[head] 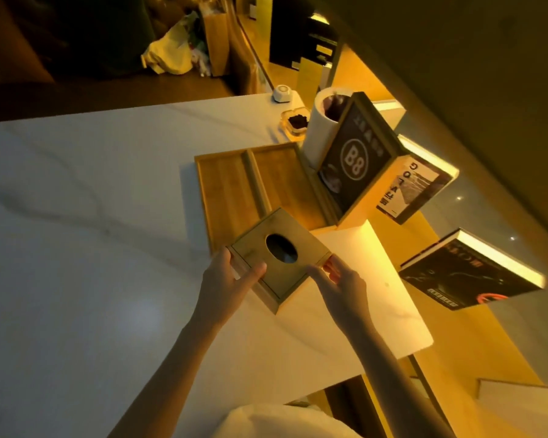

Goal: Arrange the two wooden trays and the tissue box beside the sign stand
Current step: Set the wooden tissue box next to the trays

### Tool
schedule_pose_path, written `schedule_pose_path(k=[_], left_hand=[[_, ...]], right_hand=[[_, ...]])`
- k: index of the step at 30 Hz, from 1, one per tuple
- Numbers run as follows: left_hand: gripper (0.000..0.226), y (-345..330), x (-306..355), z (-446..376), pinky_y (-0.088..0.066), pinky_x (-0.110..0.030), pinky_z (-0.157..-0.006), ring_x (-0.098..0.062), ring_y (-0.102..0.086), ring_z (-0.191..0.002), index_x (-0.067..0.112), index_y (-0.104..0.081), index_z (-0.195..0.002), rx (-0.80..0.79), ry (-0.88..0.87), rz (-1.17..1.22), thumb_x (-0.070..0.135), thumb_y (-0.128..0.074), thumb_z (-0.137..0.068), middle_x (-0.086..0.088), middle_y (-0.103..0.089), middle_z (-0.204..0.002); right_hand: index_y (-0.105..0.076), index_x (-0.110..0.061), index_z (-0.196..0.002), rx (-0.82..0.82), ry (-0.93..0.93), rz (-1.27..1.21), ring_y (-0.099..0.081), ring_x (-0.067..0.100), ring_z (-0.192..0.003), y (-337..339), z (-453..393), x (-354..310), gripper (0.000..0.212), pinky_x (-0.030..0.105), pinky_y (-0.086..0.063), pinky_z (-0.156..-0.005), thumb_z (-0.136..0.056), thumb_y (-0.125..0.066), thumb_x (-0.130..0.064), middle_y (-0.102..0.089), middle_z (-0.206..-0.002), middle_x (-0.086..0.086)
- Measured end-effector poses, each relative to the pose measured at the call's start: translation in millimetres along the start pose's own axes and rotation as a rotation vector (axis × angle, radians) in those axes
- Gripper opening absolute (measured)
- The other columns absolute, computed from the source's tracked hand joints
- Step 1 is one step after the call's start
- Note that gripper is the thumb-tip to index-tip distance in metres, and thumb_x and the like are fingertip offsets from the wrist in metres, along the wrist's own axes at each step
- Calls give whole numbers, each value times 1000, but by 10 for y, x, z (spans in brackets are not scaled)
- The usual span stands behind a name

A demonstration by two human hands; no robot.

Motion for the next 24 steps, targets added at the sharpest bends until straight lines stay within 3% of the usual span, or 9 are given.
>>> schedule_pose_path(k=[3,7,9,14,18,20,24], left_hand=[[34,-270,20,23,-45,-15,-72,-22,-62,-88,11,-47,-90,-19,-2,-23,35,-66,-74,-13,-65,-102],[47,-567,55,47,-51,-29,-82,-21,-61,-95,7,-50,-108,-60,-17,-41,36,-64,-74,-12,-63,-111],[47,-679,23,58,-53,-32,-84,-22,-61,-96,7,-50,-107,-81,9,-30,37,-63,-74,-12,-63,-110],[42,-897,-3,97,-46,-13,-73,-21,-60,-92,4,-48,-102,-108,41,-48,33,-64,-76,-15,-62,-106],[64,-975,-18,102,-54,-32,-83,-26,-59,-103,2,-42,-117,-136,82,-52,45,-58,-72,-17,-58,-118],[72,-997,-40,111,-53,-34,-86,-27,-58,-107,3,-39,-120,-149,105,-71,52,-54,-70,-18,-56,-122],[84,-1026,-81,113,-39,-37,-103,-30,-38,-132,8,-18,-139,-166,160,-96,47,-57,-75,-17,-36,-145]], right_hand=[[-52,-13,-122,15,-50,-32,-50,17,-98,130,-10,226,38,32,-42,-79,-87,-57,-28,-60,-119,5],[-51,-15,-123,39,-98,-57,-50,19,-106,298,-38,468,38,36,-43,-87,-88,-56,-28,-58,-125,4],[-51,-15,-123,43,-108,-47,-51,23,-112,351,-61,548,38,37,-43,-90,-88,-56,-29,-58,-126,5],[-50,-17,-123,32,-109,-55,-48,16,-109,438,-116,680,37,33,-40,-89,-88,-55,-28,-57,-127,3],[-49,-16,-123,33,-119,-100,-48,20,-114,464,-133,747,38,38,-42,-93,-88,-55,-27,-56,-129,4],[-49,-17,-124,28,-130,-105,-48,24,-119,464,-138,781,40,42,-42,-95,-87,-55,-29,-55,-130,5],[-48,-18,-124,8,-139,-98,-48,25,-119,453,-141,809,42,44,-42,-97,-86,-57,-32,-55,-130,5]])
Point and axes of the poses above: each hand's wrist, its own z-axis away from the middle knuckle, its own y-axis out of the back of the hand, x = y × z, the point moved 8 cm from there along -z, towards the middle knuckle
